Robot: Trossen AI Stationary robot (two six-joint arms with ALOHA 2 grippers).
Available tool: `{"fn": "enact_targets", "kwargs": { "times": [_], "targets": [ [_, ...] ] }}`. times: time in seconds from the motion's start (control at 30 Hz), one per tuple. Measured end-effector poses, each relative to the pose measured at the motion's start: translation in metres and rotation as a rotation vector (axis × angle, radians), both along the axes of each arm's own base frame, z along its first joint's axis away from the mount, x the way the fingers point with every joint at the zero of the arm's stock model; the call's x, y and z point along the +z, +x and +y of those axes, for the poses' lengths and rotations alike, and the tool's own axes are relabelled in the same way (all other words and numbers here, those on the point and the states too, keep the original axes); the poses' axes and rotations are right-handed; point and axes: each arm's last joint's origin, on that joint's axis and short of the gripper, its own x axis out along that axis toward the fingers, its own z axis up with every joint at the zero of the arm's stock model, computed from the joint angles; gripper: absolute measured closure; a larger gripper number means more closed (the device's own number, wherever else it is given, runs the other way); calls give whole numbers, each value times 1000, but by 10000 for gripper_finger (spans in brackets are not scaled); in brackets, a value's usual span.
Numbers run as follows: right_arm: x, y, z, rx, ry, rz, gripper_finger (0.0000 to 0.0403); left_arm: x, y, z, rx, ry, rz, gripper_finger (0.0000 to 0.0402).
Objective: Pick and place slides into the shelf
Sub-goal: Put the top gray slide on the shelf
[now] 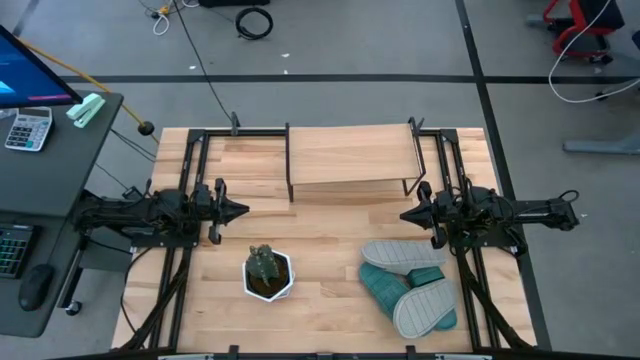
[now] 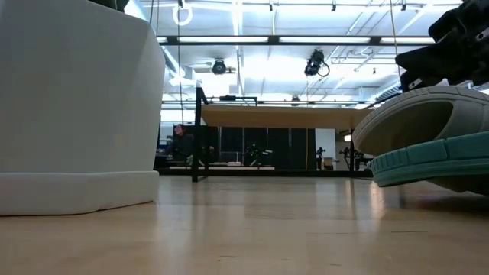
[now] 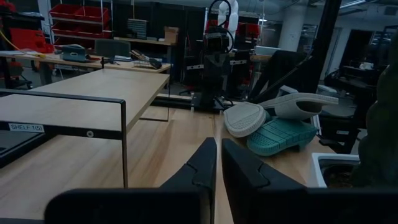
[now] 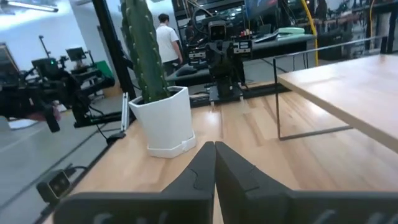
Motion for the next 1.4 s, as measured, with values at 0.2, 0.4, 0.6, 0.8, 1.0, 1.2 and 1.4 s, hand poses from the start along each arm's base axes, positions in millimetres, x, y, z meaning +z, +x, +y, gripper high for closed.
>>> {"fn": "enact_targets", "kwargs": {
  "times": [0.2, 0.4, 0.6, 0.8, 1.0, 1.2, 1.4],
  "targets": [
    [2, 0, -2, -68, 543, 7, 389, 4, 0, 0, 1, -31, -44, 366],
    [2, 0, -4, -103, 1068, 5, 389, 18, -3, 2, 28, -176, -210, 381],
    [2, 0, -6, -177, 1091, -40, 389, 22, -5, 5, 117, -209, -262, 393],
    [3, 0, -4, -112, 1113, -5, 389, 22, -5, 6, 127, -380, -291, 383],
    [14, -1, -2, 39, 1132, -40, 389, 22, -6, 9, 210, -580, -348, 340],
    [54, -14, -1, 96, 998, -91, 389, 33, -7, 10, 237, -635, -374, 283],
    [100, -42, -1, 45, 847, 29, 389, 67, -1, 10, 252, -585, -343, 242]
  ]
}}
